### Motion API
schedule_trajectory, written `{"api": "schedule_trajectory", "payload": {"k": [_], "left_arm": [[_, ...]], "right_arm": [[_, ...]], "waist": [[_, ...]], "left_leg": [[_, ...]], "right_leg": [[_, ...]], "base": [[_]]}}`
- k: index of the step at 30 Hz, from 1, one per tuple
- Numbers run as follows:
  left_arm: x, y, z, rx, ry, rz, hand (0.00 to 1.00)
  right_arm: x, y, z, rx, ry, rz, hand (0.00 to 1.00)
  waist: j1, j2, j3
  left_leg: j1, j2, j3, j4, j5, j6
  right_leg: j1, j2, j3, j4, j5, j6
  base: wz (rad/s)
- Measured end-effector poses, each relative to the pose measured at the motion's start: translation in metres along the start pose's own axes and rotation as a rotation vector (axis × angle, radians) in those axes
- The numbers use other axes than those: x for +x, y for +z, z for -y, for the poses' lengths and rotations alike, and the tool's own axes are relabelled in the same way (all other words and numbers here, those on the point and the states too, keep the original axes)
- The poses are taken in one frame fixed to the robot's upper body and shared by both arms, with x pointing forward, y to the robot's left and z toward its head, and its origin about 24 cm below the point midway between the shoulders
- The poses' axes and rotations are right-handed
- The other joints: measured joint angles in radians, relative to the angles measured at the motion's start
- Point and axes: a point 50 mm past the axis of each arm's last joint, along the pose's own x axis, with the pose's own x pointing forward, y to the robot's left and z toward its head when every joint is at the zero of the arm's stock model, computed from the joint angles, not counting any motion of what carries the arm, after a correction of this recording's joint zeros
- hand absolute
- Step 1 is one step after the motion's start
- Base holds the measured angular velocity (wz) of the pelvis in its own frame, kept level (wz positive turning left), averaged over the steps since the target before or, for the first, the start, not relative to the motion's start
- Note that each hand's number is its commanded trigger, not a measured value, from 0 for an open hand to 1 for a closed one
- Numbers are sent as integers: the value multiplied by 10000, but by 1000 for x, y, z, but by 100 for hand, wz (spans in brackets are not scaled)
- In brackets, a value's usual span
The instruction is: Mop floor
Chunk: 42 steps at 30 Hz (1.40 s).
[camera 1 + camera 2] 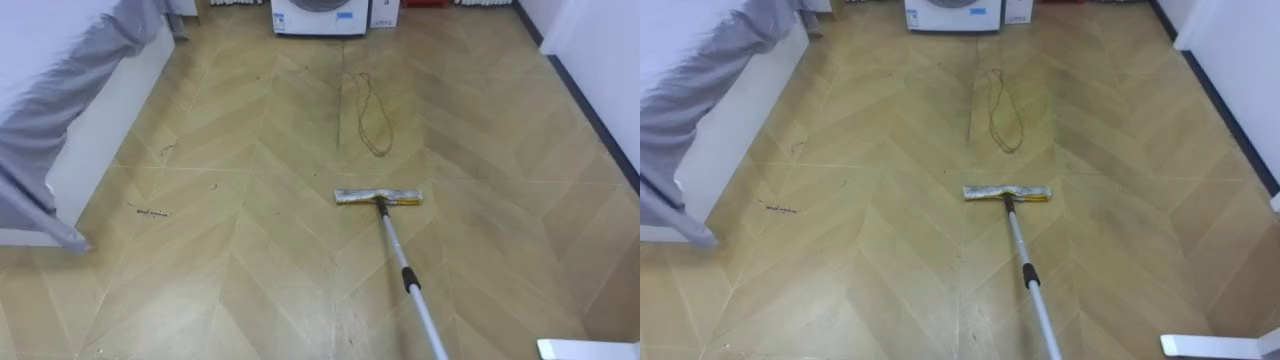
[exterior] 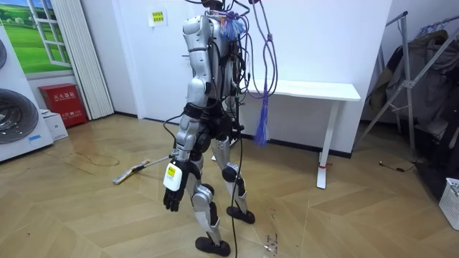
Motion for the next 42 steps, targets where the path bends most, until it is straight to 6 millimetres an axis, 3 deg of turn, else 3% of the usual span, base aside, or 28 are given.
{"api": "schedule_trajectory", "payload": {"k": [10, 25, 30, 36, 42], "left_arm": [[0, 0, 3, -40, -125, -133, 0], [0, 3, 4, -42, -141, -87, 0], [0, 13, 2, -29, -107, 160, 0], [2, 24, 3, 160, -233, 306, 0], [2, 32, 2, 168, -79, 566, 0]], "right_arm": [[0, -1, 0, 52, 16, -29, 100], [0, 2, 0, 41, 5, 42, 100], [-1, 9, 4, 1, -90, 226, 100], [-2, 17, 7, 1, -271, 365, 100], [-2, 18, 10, 71, -688, 389, 100]], "waist": [[-6, 78, -18], [8, -6, -47], [-15, 59, -70], [-36, 149, -39], [-31, 340, -25]], "left_leg": [[0, 2, 9, -4, 0, 0], [-224, 10, 43, 64, 0, 1], [-849, 47, -11, 386, 1, 1], [-1637, 92, -18, 838, -16, 30], [-3063, 12, -62, 1622, -140, 223]], "right_leg": [[-5, 0, 15, 1, -1, 1], [-239, -8, 33, 50, 1, 3], [-829, 8, -6, 381, -1, -1], [-1576, 8, -21, 815, -90, 4], [-3221, -183, -32, 2238, -557, 89]], "base": [[0], [0], [4], [3], [7]]}}
